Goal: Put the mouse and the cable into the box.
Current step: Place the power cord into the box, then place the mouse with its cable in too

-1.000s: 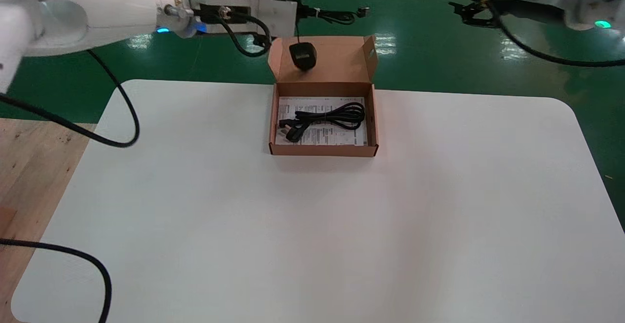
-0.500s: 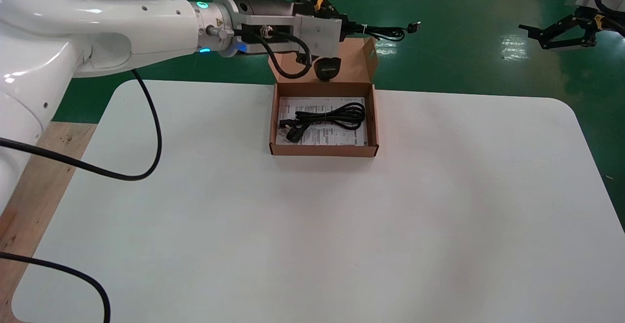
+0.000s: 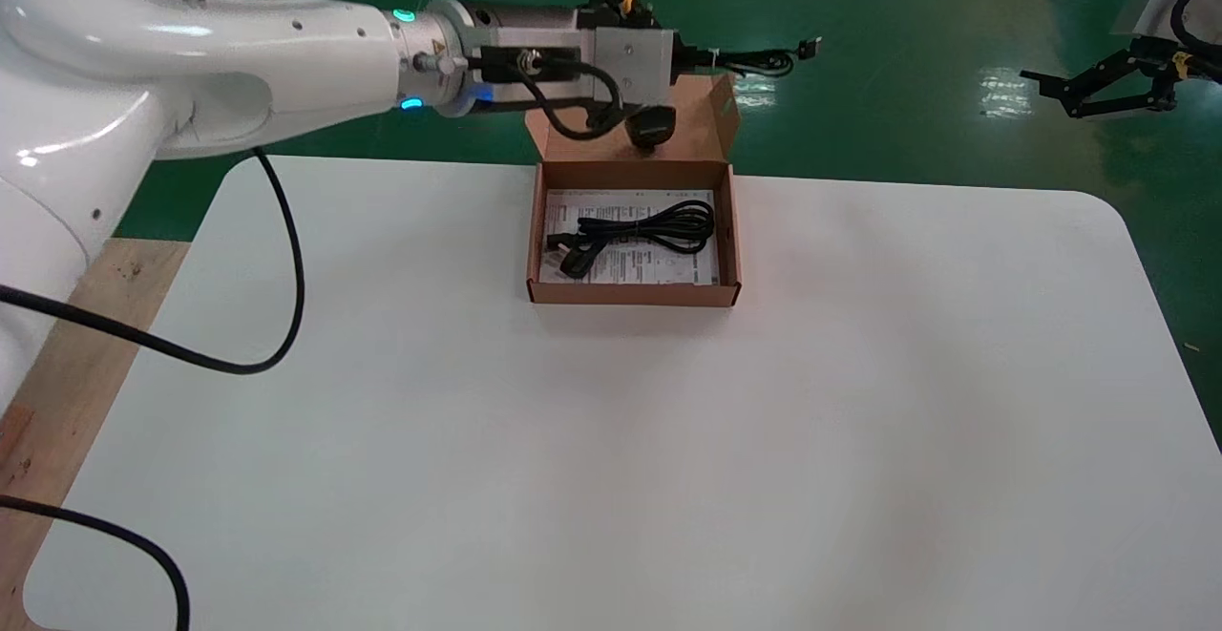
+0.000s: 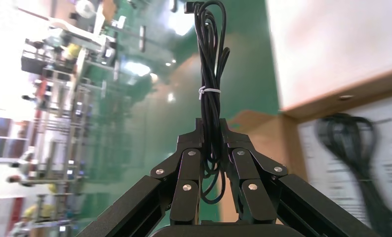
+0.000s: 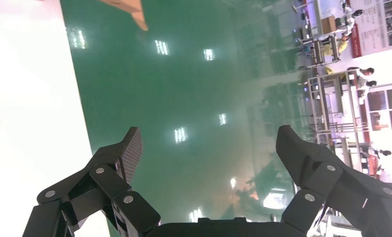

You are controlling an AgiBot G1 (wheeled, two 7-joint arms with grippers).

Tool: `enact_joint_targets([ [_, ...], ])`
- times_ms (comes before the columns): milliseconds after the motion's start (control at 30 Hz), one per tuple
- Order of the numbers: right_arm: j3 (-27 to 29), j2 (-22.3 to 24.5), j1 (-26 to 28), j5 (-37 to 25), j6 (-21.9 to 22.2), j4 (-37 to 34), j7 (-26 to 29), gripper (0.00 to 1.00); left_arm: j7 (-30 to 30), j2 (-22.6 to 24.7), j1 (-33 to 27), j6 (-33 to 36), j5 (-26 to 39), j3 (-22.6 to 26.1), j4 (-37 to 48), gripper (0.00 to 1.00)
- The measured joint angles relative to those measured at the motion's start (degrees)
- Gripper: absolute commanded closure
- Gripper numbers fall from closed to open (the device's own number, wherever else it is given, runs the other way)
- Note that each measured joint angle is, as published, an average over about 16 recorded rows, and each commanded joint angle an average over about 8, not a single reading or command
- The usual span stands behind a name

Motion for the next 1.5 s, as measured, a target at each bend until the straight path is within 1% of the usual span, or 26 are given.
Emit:
enact_joint_targets([
  [267,-0.1,-0.4,-0.3,-0.1,-0.8,-0.5,-0.2,0.00,-0.6,-0.1,-0.9,-0.7,-2.8,2.9,0.4,1.00],
  [400,-0.1,-0.4,-0.4,-0.1,-1.3,-0.7,-0.3,0.00,-1.4,-0.1,0.5,-1.2,-4.9,3.8,1.2,1.00],
  [500,-0.2,-0.3,-0.6,-0.2,-1.7,-0.9,-0.4,0.00,-3.2,-0.1,2.5,-1.6,-7.3,4.0,2.3,1.00],
  [700,-0.5,0.1,-0.8,-0.6,-2.4,-1.4,-0.4,0.00,-9.2,-0.1,7.4,-2.5,-12.9,3.8,4.9,1.00],
  [867,-0.9,0.6,-1.1,-1.2,-3.0,-1.9,-0.4,0.00,-16.1,-0.2,10.7,-2.9,-17.5,3.4,7.3,1.00],
  [1000,-1.2,0.8,-1.3,-1.6,-3.4,-2.2,-0.2,0.00,-21.3,-0.3,12.1,-3.1,-19.6,3.6,8.8,1.00],
  [1033,-1.3,0.8,-1.3,-1.8,-3.5,-2.3,-0.2,0.00,-22.4,-0.3,12.3,-3.1,-19.9,3.8,9.1,0.98],
  [1167,-1.6,0.8,-1.5,-2.1,-3.7,-2.6,0.0,0.00,-26.3,-0.4,12.8,-3.3,-20.4,4.8,10.1,0.78],
  [1267,-1.7,0.7,-1.6,-2.3,-3.9,-2.7,0.1,0.00,-28.7,-0.4,12.9,-3.4,-20.2,5.7,10.6,0.41],
  [1300,-1.8,0.6,-1.6,-2.4,-3.9,-2.7,0.2,0.00,-29.4,-0.4,12.9,-3.4,-20.1,6.0,10.7,0.31],
  [1433,-1.9,0.4,-1.7,-2.6,-4.4,-2.8,0.5,0.00,-31.6,-0.5,12.9,-3.6,-19.5,7.3,11.0,0.00],
  [1500,-2.0,0.3,-1.8,-2.7,-4.7,-2.9,0.7,0.00,-32.5,-0.5,12.9,-3.7,-19.2,7.9,11.2,0.00],
])
